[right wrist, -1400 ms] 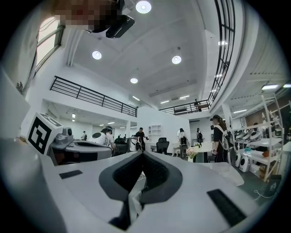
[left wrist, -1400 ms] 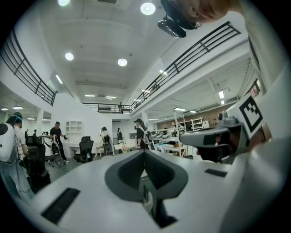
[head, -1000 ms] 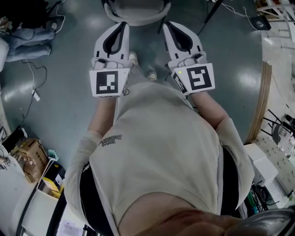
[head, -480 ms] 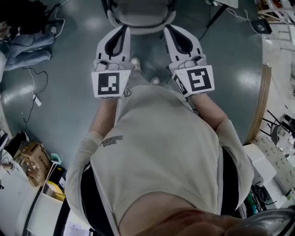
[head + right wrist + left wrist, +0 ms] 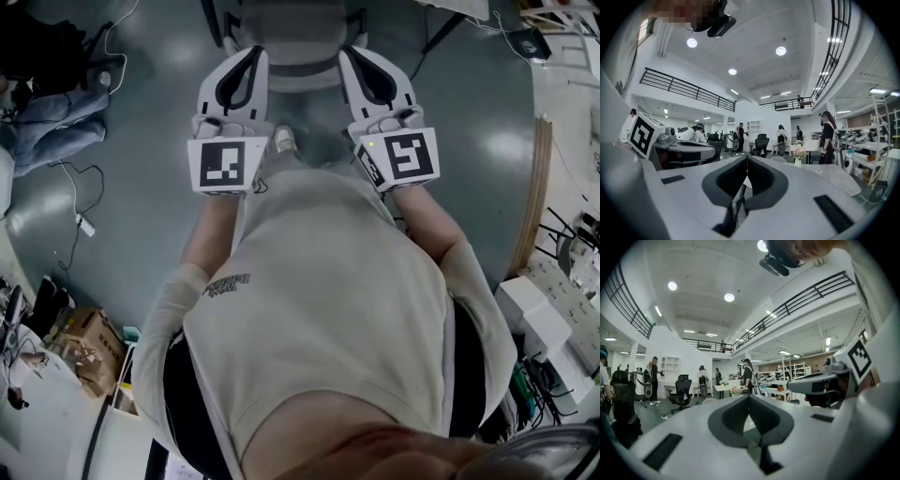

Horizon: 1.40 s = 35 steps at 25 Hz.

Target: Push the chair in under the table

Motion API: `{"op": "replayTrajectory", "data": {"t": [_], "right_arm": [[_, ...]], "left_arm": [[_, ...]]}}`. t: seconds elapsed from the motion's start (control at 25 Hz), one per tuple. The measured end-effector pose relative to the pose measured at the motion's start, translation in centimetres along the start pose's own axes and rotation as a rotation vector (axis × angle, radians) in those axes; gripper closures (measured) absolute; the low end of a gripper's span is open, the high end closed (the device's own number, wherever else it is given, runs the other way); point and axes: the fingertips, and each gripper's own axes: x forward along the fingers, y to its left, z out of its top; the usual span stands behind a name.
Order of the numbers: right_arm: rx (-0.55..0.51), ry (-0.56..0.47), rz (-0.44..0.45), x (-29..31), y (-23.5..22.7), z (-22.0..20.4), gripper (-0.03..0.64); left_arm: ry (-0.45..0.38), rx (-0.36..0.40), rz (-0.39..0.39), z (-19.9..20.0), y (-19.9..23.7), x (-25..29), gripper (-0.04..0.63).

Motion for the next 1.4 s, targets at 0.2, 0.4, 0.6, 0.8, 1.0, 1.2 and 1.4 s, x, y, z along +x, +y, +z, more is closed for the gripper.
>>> {"op": "replayTrajectory", "data": {"t": [0.2, 0.4, 0.6, 0.8, 1.0, 1.2, 1.4], "right_arm": [[-0.006, 0.008, -0.036, 2.2, -0.3, 0.5, 0.606], [-0.005, 0.029, -0.054, 3.6, -1.1, 0.2, 0.606], [-0.028, 0.061, -0.046, 4.4, -2.2, -0.1, 0.606], [-0.06, 0.13, 0.014, 4.8, -3.5, -1.2, 0.606], [-0.147, 0.251, 0.157, 5.6, -4.3, -3.8, 0.604], [-0.228, 0.451, 0.325, 6.1, -4.6, -8.7, 0.497], [-0.233, 0.595, 0.453, 6.2, -4.0, -14.1, 0.462]], "left_arm": [[-0.002, 0.021, -0.055, -0.3, 2.5, 1.5, 0.586], [0.025, 0.034, -0.095, -0.6, 3.2, 2.9, 0.586], [0.069, 0.046, -0.112, -1.2, 3.1, 4.5, 0.586], [0.203, 0.055, -0.15, -3.2, 2.1, 6.1, 0.586], [0.45, 0.145, -0.306, -7.9, 0.4, 8.0, 0.584], [0.691, 0.264, -0.486, -12.8, -1.5, 8.8, 0.495], [0.846, 0.353, -0.637, -17.8, -3.1, 9.1, 0.42]]}}
